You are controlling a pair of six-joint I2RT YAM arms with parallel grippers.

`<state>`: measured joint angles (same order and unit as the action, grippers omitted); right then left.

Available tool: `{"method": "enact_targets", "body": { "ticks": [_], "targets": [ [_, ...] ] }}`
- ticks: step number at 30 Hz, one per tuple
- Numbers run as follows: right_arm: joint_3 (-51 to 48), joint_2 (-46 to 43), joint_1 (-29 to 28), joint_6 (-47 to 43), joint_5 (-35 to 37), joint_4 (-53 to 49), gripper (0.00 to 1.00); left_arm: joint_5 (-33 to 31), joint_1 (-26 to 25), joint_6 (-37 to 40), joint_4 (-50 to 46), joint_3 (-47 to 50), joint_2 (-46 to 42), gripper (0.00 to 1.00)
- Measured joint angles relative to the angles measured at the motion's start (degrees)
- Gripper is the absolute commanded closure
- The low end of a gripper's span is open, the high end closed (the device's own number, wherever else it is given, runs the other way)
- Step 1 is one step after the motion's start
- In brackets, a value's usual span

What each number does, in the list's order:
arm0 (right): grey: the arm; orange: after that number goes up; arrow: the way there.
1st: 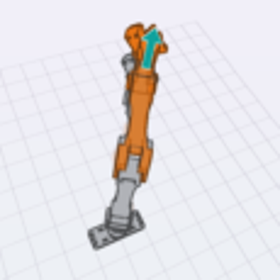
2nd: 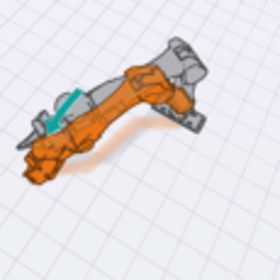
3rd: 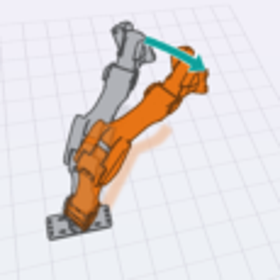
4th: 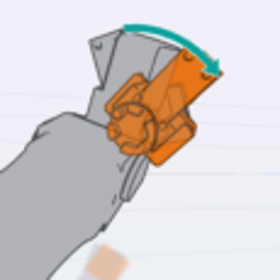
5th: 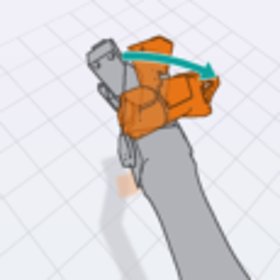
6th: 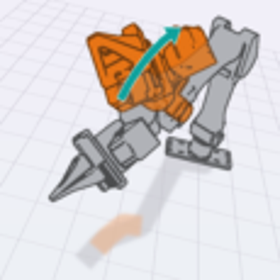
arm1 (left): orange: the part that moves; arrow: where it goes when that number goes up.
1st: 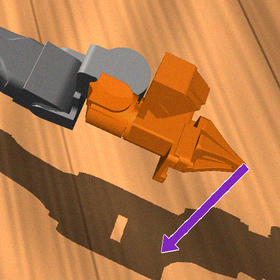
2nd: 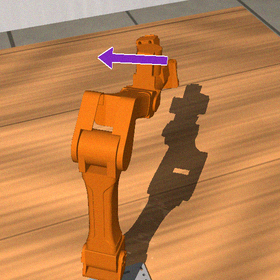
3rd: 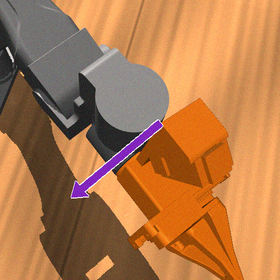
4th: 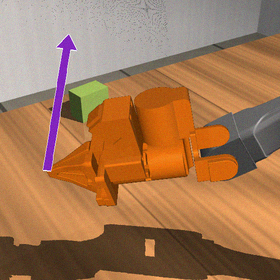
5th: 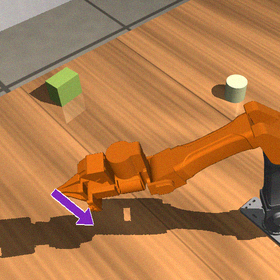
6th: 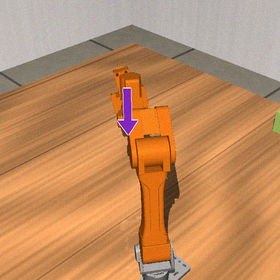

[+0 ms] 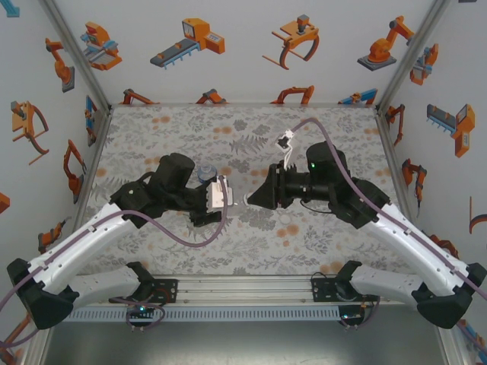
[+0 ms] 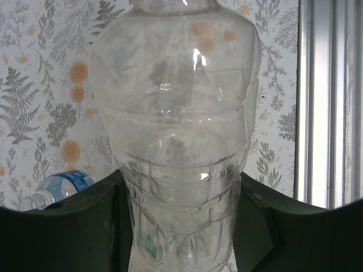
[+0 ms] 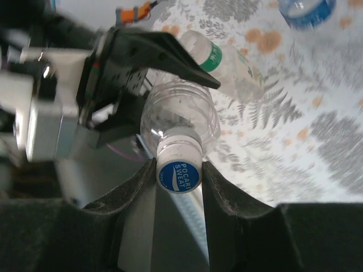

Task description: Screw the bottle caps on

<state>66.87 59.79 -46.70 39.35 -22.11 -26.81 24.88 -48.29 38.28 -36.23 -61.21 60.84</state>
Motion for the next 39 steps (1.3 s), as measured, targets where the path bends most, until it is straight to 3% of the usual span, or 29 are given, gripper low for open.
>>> {"method": "enact_targets", "body": {
  "ticks": [4, 8, 12, 15, 18, 23, 28, 33, 39],
  "targets": [
    [-1.84, 0.7, 0.0, 16.96, 4.83, 0.76, 0.89, -2.34, 0.42, -0.24, 0.74, 0.96, 0.02, 1.0],
    [-2.29, 1.84, 0.02, 25.59, 7.54, 1.29, 0.8, -4.74, 0.74, -0.5, 1.09, 1.31, 0.11, 1.0],
    [-2.27, 2.12, 0.0, 27.67, 9.25, 1.22, 0.62, -5.95, 0.76, -0.61, 1.75, 1.49, 0.22, 1.0],
    [-1.62, 2.54, -0.13, 27.1, 9.99, 0.98, 0.42, -4.28, 0.46, -0.55, 4.33, 1.64, 0.24, 1.0],
    [-0.63, 3.61, -0.22, 25.46, 9.99, 0.68, 0.37, -2.49, -0.11, -0.5, 5.81, 1.57, 0.09, 1.0],
    [3.41, 4.9, 0.17, 19.3, 10.01, -0.81, 0.32, -0.15, -0.44, -0.28, 7.54, 1.57, -0.66, 1.0],
    [9.2, 4.92, 1.29, 9.18, 9.53, -1.18, 0.35, 0.7, -0.44, -0.17, 7.56, 1.57, -1.97, 1.0],
    [13.16, 4.44, 1.57, -7.65, 5.81, -1.2, 0.35, 1.62, -0.44, -0.2, 7.52, 1.57, -2.29, 1.0],
    [13.84, 2.05, 1.57, -31.76, -4.72, -1.42, 0.34, 3.93, -0.44, -0.2, 7.48, 1.57, -2.99, 1.0]
  ]
}}
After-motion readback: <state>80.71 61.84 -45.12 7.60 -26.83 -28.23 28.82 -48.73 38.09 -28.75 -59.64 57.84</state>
